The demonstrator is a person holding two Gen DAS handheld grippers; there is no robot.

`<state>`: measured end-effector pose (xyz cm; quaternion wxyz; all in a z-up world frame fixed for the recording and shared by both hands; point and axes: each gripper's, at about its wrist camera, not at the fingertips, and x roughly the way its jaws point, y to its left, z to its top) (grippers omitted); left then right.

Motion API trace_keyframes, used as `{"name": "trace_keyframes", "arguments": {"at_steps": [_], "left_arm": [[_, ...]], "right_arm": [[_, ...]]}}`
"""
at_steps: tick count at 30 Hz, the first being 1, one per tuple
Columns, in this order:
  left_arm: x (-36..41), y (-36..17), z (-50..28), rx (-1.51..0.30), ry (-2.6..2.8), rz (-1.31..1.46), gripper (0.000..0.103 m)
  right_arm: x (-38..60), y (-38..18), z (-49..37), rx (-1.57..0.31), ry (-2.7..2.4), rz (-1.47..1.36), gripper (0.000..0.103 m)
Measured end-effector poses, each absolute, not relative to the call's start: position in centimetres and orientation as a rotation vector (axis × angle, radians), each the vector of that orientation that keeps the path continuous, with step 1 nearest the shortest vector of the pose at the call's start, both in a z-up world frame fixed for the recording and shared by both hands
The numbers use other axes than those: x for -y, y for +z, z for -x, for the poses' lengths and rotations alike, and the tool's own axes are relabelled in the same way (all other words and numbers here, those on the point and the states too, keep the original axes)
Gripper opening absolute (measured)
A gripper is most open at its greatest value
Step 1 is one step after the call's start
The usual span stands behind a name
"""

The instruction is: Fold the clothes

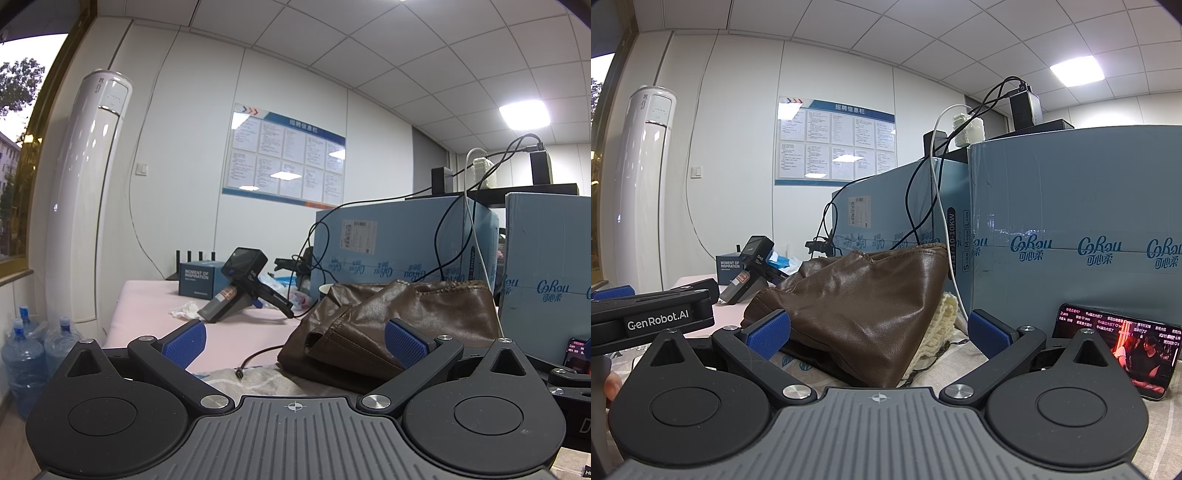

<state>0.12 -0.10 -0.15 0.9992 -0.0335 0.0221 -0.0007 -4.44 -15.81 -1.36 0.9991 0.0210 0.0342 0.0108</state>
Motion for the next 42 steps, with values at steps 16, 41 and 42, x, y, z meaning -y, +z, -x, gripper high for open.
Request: {"name": "trace_keyframes", "arguments": {"at_steps": [16,41,42], "left_arm": [[0.07,-0.17,-0.15,-0.045,-0.003,0.067,0.103],[-0.01,-0.16,-0.1,-0.04,-0.001,0.069,0.103],[-0.02,-0.15,-0.04,-0.037,-0.001,0.069,0.103]], "right_arm": [[15.8,-1.37,4.45,-0.068,0.021,-0.043,0.103],[15.85,-1.4,4.63,-0.062,0.018,-0.044,0.103],[15.84,-1.4,4.65,-0.061,0.015,-0.045,0.103]]}}
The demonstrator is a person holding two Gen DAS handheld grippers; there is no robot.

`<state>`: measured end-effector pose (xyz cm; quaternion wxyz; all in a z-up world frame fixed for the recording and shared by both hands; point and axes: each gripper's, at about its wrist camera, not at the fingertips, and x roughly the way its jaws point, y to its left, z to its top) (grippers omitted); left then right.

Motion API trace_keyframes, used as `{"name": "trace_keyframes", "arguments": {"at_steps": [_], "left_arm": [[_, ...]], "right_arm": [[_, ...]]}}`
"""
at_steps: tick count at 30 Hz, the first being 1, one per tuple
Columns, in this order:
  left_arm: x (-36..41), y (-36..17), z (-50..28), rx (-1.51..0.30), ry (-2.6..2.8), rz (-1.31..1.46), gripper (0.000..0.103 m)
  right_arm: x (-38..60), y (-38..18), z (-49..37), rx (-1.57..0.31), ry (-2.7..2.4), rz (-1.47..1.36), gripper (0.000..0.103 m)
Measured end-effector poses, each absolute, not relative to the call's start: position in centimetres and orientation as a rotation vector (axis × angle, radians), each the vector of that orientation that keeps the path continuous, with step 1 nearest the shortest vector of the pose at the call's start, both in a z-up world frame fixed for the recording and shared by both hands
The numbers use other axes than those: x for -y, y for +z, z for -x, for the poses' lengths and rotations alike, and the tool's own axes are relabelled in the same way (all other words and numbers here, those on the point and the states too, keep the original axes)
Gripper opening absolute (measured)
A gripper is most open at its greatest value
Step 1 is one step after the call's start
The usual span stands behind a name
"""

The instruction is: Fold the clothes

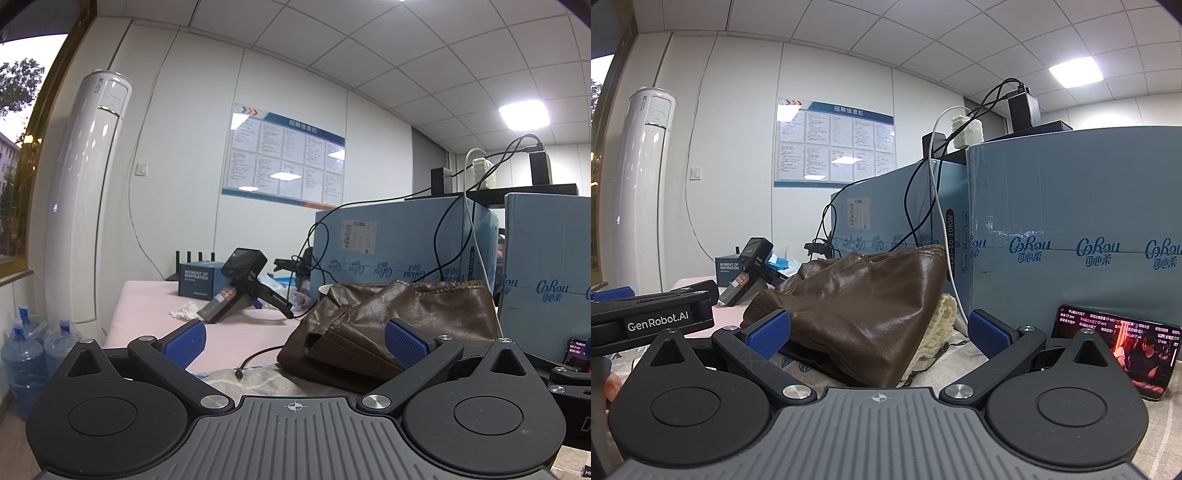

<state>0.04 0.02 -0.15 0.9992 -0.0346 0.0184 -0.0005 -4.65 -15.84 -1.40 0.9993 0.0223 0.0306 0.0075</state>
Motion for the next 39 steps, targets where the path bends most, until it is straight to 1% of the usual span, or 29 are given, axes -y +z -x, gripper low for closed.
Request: {"name": "trace_keyframes", "arguments": {"at_steps": [15,22,27,32,39], "left_arm": [[-0.4,0.0,1.0,0.016,-0.058,0.093,0.103],[-2.0,0.0,1.4,0.044,-0.152,0.189,0.103],[-2.2,0.5,2.5,0.114,-0.238,0.186,0.103],[-1.5,2.2,4.5,0.163,-0.387,0.186,0.103],[2.2,5.0,8.1,0.235,-0.732,0.208,0.103]], "right_arm": [[15.9,-1.0,6.5,0.022,-0.078,-0.044,0.103],[14.9,-0.1,8.5,-0.005,-0.184,-0.021,0.103],[14.5,1.1,11.6,0.001,-0.272,-0.008,0.103],[15.0,2.5,16.0,0.012,-0.372,0.036,0.103],[17.4,3.5,22.7,0.015,-0.587,0.069,0.103]]}}
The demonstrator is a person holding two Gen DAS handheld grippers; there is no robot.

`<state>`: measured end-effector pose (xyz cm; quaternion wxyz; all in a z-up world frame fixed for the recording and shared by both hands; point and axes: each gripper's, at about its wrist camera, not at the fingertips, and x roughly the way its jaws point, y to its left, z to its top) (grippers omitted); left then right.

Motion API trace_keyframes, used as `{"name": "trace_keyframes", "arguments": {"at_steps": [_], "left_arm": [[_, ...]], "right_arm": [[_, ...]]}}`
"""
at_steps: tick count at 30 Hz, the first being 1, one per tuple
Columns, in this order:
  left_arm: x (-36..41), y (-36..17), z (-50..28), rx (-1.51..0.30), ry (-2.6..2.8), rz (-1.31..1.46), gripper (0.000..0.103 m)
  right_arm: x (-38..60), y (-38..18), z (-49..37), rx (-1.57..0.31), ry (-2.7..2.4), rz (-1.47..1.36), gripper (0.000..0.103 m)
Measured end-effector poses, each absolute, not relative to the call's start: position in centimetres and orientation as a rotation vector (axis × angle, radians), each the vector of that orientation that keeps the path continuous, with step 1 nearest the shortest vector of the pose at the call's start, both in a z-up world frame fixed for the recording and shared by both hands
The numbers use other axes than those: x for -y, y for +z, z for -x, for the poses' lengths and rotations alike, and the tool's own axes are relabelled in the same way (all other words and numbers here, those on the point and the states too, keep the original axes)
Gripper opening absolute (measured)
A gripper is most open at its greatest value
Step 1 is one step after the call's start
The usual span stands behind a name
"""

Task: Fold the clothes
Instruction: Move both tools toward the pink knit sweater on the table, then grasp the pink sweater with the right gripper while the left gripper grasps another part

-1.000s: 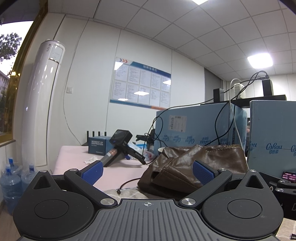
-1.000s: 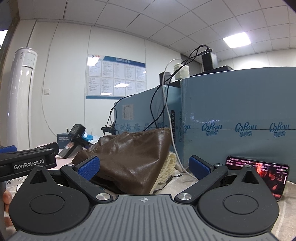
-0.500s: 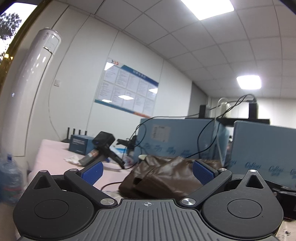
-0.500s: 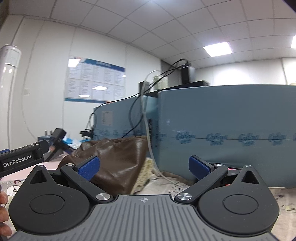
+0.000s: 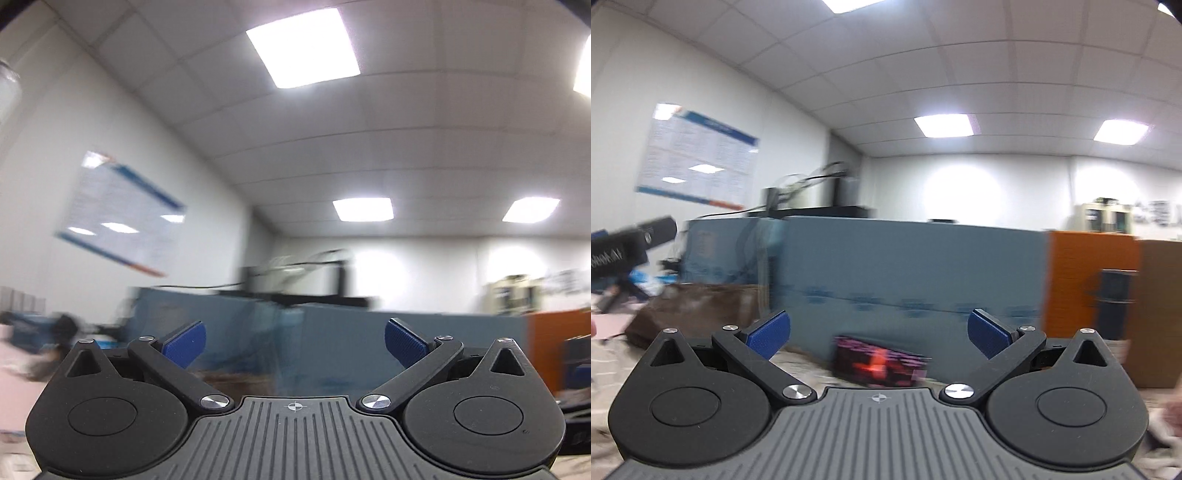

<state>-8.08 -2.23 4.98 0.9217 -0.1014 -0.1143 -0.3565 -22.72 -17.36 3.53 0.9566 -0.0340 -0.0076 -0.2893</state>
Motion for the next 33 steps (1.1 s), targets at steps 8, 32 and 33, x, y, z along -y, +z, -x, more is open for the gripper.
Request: {"name": "trace_keyframes", "arguments": {"at_steps": [8,32,33], "left_arm": [[10.1,5.3,11.2,0.134,-1.203,0.066,0.103],[29.2,1.8,14.7,-0.297,-1.518,0.112,0.103],[30.1,1.7,15.0,-0.32,-1.524,0.122,0.103]], "right_arm": [[24.1,3.0,32.1,0.026,-0.891,0.019,0.103],[41.6,-3.1,40.0,-0.26,-1.211,-0.293,0.083],[41.4,-3.2,40.2,-0.268,-1.21,-0.272,0.079]]}}
